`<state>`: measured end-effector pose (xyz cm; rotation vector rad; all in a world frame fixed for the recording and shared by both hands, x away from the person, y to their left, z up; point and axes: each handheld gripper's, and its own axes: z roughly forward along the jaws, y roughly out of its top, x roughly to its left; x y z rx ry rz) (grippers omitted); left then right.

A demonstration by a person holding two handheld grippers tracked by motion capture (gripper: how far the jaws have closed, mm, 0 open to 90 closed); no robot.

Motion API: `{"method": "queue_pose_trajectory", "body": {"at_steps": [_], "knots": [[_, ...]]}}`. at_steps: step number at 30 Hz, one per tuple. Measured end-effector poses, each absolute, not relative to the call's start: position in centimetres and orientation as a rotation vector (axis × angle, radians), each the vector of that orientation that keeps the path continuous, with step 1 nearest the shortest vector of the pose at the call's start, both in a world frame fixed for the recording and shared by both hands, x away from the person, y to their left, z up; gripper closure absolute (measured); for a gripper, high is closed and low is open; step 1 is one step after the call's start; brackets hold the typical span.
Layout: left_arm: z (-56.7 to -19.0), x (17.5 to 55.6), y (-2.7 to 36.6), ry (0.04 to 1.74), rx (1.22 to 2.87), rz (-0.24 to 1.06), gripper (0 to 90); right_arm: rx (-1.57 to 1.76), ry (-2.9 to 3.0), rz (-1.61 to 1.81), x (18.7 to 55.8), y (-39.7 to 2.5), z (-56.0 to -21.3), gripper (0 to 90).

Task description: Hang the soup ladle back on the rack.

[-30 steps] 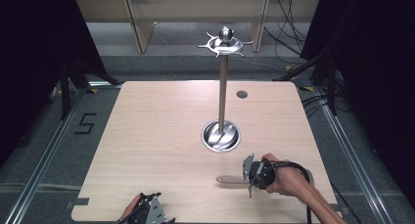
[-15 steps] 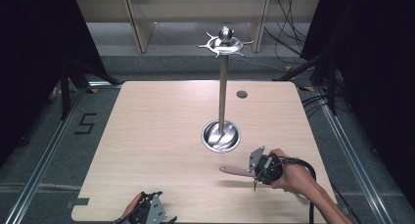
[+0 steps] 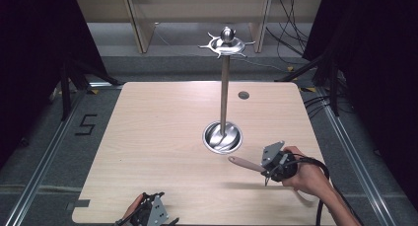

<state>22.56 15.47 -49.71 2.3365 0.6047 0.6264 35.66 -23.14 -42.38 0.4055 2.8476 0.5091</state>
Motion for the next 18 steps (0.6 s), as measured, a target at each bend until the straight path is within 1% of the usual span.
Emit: {"method": "queue_pose_trajectory", "body": {"at_steps": [4,6,7,11,12,18], "knots": [[-49.7,22.4,15.6,0.601,2.338,0.630,14.9,0.434,2.819,0.556,35.6,-24.0,-41.7,76.5],[-49.7,22.4,15.8,0.608,2.335,0.612,14.9,0.451,2.805,0.574,35.6,-24.5,-41.3,76.6],[-49.8,22.4,15.8,0.610,2.337,0.629,14.9,0.456,2.793,0.588,35.6,-24.7,-41.1,76.6],[-49.9,22.3,15.9,0.610,2.334,0.621,14.9,0.525,2.717,0.656,35.3,-26.1,-40.2,76.7],[-49.9,22.3,15.8,0.619,2.309,0.620,14.9,0.580,2.706,0.680,34.9,-26.8,-39.8,76.7],[-49.9,22.3,15.8,0.607,2.339,0.628,14.9,0.593,2.626,0.782,34.6,-28.3,-38.9,76.7]]}}
